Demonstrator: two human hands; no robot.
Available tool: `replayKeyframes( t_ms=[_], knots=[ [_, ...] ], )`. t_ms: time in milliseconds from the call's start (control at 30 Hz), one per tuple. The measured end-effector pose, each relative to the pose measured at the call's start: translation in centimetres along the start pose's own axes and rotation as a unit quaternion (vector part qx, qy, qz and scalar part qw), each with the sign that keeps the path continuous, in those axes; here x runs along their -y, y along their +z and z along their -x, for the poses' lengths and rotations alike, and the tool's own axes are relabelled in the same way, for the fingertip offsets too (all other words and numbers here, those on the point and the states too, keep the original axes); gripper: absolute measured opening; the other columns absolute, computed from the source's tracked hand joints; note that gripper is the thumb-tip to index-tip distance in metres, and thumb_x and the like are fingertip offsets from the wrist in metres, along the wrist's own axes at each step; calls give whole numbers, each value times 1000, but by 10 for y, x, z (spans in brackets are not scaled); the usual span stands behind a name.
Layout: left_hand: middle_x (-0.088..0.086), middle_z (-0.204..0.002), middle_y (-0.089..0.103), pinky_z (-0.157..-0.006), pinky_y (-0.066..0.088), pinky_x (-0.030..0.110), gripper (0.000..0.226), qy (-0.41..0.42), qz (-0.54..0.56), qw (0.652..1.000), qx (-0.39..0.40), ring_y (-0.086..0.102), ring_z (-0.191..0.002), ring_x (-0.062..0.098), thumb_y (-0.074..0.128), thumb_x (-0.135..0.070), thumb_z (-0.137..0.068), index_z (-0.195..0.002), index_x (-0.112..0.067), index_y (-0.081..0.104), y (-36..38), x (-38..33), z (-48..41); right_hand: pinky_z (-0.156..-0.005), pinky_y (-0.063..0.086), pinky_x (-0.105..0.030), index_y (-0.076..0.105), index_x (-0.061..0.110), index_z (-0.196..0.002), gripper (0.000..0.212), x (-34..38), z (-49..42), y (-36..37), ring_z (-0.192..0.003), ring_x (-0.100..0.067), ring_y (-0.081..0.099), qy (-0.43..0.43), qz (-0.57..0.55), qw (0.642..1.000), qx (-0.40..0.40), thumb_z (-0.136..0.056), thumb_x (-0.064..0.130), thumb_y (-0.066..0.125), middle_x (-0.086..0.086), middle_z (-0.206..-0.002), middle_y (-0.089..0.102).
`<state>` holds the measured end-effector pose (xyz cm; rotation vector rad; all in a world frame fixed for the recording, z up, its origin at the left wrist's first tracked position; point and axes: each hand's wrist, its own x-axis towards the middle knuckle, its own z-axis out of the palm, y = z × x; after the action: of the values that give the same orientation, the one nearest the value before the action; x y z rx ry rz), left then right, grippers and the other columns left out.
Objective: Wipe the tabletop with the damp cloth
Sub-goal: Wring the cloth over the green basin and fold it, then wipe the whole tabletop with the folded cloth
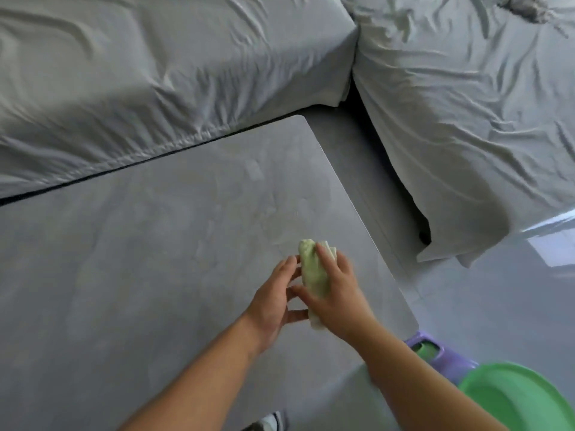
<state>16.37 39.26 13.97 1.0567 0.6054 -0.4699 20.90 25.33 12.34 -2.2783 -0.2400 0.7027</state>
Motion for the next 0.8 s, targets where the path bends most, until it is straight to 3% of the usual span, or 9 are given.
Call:
replayKeyframes(
  t_ms=[100, 200, 267, 300, 400, 467, 533, 633, 800],
  knots=[
    [-14, -126, 64, -95, 51, 45, 35, 18, -70, 997, -19, 59, -116, 11, 32, -48, -103, -124, -40, 59, -31, -28, -30, -100, 47, -37, 29, 40, -151, 70, 14, -51, 17, -129, -22, 46, -6, 15, 1000, 2, -91, 32, 65, 2, -147, 31],
    [-16, -131, 58, -103, 40, 29, 31, 68, -160, 984, -47, 54, -114, -1, 37, -40, -103, -129, -34, 54, -58, -52, -64, -100, 35, -24, 38, 29, -151, 59, 22, -99, 22, -131, -21, 45, -15, 28, 999, -13, -96, 22, 57, -3, -145, 38],
    [-8, -132, 57, -102, 37, 21, 36, 104, -224, 965, -92, 53, -117, 3, 44, -37, -102, -134, -22, 55, -80, -66, -88, -98, 32, -21, 43, 26, -149, 54, 27, -130, 18, -130, -21, 46, -16, 46, 998, -37, -97, 20, 54, -3, -145, 40],
    [-2, -130, 58, -100, 38, 22, 39, 130, -282, 941, -133, 54, -118, 9, 45, -38, -102, -132, -17, 56, -94, -71, -100, -98, 34, -23, 44, 26, -148, 53, 29, -145, 15, -128, -22, 47, -20, 56, 997, -47, -97, 19, 53, -3, -144, 42],
    [14, -127, 61, -104, 39, 36, 59, 190, -487, 814, -253, 54, -121, 31, 34, -49, -91, -123, -7, 62, -139, -84, -134, -99, 43, -36, 45, 26, -147, 51, 35, -195, 5, -120, -27, 49, -48, 90, 992, -73, -97, 19, 50, -6, -138, 43],
    [19, -132, 57, -108, 38, 45, 65, 189, -567, 741, -307, 50, -125, 38, 30, -50, -87, -124, -6, 61, -169, -88, -154, -96, 45, -39, 44, 25, -147, 51, 38, -229, 0, -116, -28, 48, -76, 135, 984, -89, -97, 20, 49, -7, -138, 42],
    [21, -146, 44, -114, 30, 50, 60, 145, -619, 692, -342, 38, -135, 41, 34, -48, -90, -132, -11, 55, -191, -94, -166, -95, 43, -41, 42, 26, -148, 50, 41, -261, -4, -115, -30, 44, -103, 196, 970, -103, -98, 21, 47, -7, -143, 40],
    [15, -160, 22, -118, 13, 54, 54, 85, -660, 652, -363, 14, -148, 37, 39, -47, -96, -145, -23, 39, -213, -94, -180, -102, 40, -45, 39, 31, -148, 49, 45, -306, -8, -119, -32, 37, -102, 252, 956, -110, -100, 24, 43, -5, -154, 29],
    [12, -162, 18, -115, 14, 62, 62, 65, -662, 649, -368, 13, -148, 38, 29, -54, -92, -147, -26, 38, -223, -84, -192, -120, 11, -46, 25, 35, -154, 50, 42, -355, -7, -150, -30, 5, -92, 333, 936, -71, -104, 38, 31, -4, -166, -3]
  ],
)
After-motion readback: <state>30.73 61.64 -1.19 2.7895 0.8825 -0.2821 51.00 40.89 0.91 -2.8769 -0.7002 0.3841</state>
